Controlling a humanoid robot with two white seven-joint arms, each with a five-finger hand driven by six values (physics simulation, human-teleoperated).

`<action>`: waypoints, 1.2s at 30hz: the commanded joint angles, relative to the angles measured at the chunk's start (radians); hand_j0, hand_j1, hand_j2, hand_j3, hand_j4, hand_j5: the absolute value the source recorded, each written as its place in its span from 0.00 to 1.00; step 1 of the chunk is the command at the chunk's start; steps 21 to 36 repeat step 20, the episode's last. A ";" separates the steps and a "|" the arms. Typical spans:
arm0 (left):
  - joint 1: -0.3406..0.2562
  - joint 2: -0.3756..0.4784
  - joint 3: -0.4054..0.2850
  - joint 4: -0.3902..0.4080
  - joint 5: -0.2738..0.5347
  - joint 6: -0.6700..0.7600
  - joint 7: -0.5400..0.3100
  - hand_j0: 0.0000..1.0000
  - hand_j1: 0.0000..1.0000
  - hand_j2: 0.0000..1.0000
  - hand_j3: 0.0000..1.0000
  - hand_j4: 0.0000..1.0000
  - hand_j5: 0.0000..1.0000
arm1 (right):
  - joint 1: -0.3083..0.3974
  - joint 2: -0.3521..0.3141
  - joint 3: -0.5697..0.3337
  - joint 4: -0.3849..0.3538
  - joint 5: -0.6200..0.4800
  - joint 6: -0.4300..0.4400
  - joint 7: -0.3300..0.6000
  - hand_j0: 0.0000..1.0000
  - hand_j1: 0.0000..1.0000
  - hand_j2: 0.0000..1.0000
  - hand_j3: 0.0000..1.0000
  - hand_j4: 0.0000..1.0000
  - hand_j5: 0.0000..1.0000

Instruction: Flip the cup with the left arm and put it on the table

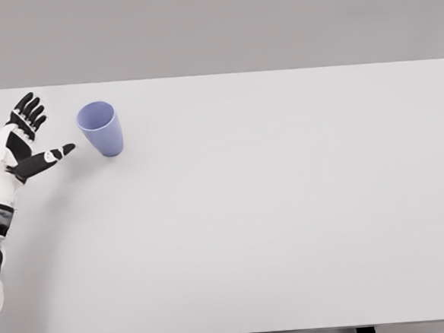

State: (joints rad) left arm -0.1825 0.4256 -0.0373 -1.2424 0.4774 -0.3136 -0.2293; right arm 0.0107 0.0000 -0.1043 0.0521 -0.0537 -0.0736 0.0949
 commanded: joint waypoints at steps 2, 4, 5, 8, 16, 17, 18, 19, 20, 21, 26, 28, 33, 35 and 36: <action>0.005 0.100 -0.012 -0.037 0.006 -0.031 -0.007 1.00 1.00 1.00 1.00 1.00 1.00 | 0.000 0.000 0.000 0.000 0.000 0.000 0.000 1.00 1.00 1.00 1.00 1.00 1.00; 0.035 0.185 -0.021 -0.045 0.006 -0.099 -0.031 1.00 1.00 1.00 1.00 1.00 1.00 | 0.000 0.000 0.000 0.000 0.000 0.000 0.000 1.00 1.00 1.00 1.00 1.00 1.00; 0.038 0.205 -0.032 -0.046 0.003 -0.143 -0.051 1.00 1.00 1.00 1.00 1.00 1.00 | 0.000 0.000 0.000 0.000 0.000 0.000 0.000 1.00 1.00 1.00 1.00 1.00 1.00; 0.040 0.280 -0.079 -0.045 -0.002 -0.237 -0.058 1.00 1.00 1.00 1.00 1.00 1.00 | 0.000 0.000 0.000 0.000 0.000 0.000 0.000 1.00 1.00 1.00 1.00 1.00 1.00; 0.054 0.286 -0.096 -0.069 -0.010 -0.288 -0.061 1.00 1.00 1.00 1.00 1.00 1.00 | 0.000 0.000 0.000 0.000 0.000 0.000 0.000 1.00 1.00 1.00 1.00 1.00 1.00; 0.054 0.286 -0.099 -0.071 -0.010 -0.289 -0.062 1.00 1.00 1.00 1.00 1.00 1.00 | 0.000 0.000 0.000 0.000 0.000 0.000 0.000 1.00 1.00 1.00 1.00 1.00 1.00; 0.052 0.286 -0.108 -0.072 -0.010 -0.289 -0.067 1.00 1.00 1.00 1.00 1.00 1.00 | 0.000 0.000 0.000 0.000 0.000 0.000 0.000 1.00 1.00 1.00 1.00 1.00 1.00; 0.052 0.286 -0.108 -0.074 -0.011 -0.291 -0.067 1.00 1.00 1.00 1.00 1.00 1.00 | 0.000 0.000 0.000 0.000 0.000 0.000 0.000 1.00 1.00 1.00 1.00 1.00 1.00; 0.052 0.286 -0.108 -0.075 -0.011 -0.291 -0.067 1.00 1.00 1.00 1.00 1.00 1.00 | 0.000 0.000 0.000 0.000 0.000 0.000 0.000 1.00 1.00 1.00 1.00 1.00 1.00; 0.052 0.286 -0.108 -0.075 -0.011 -0.291 -0.067 1.00 1.00 1.00 1.00 1.00 1.00 | 0.000 0.000 0.000 0.000 0.000 0.000 0.000 1.00 1.00 1.00 1.00 1.00 1.00; 0.052 0.286 -0.108 -0.075 -0.011 -0.291 -0.067 1.00 1.00 1.00 1.00 1.00 1.00 | 0.000 0.000 0.000 0.000 0.000 0.000 0.000 1.00 1.00 1.00 1.00 1.00 1.00; 0.052 0.286 -0.108 -0.075 -0.011 -0.291 -0.067 1.00 1.00 1.00 1.00 1.00 1.00 | 0.000 0.000 0.000 0.000 0.000 0.000 0.000 1.00 1.00 1.00 1.00 1.00 1.00; 0.052 0.286 -0.108 -0.075 -0.011 -0.291 -0.067 1.00 1.00 1.00 1.00 1.00 1.00 | 0.000 0.000 0.000 0.000 0.000 0.000 0.000 1.00 1.00 1.00 1.00 1.00 1.00; 0.052 0.286 -0.108 -0.075 -0.011 -0.291 -0.067 1.00 1.00 1.00 1.00 1.00 1.00 | 0.000 0.000 0.000 0.000 0.000 0.000 0.000 1.00 1.00 1.00 1.00 1.00 1.00; 0.052 0.286 -0.108 -0.075 -0.011 -0.291 -0.067 1.00 1.00 1.00 1.00 1.00 1.00 | 0.000 0.000 0.000 0.000 0.000 0.000 0.000 1.00 1.00 1.00 1.00 1.00 1.00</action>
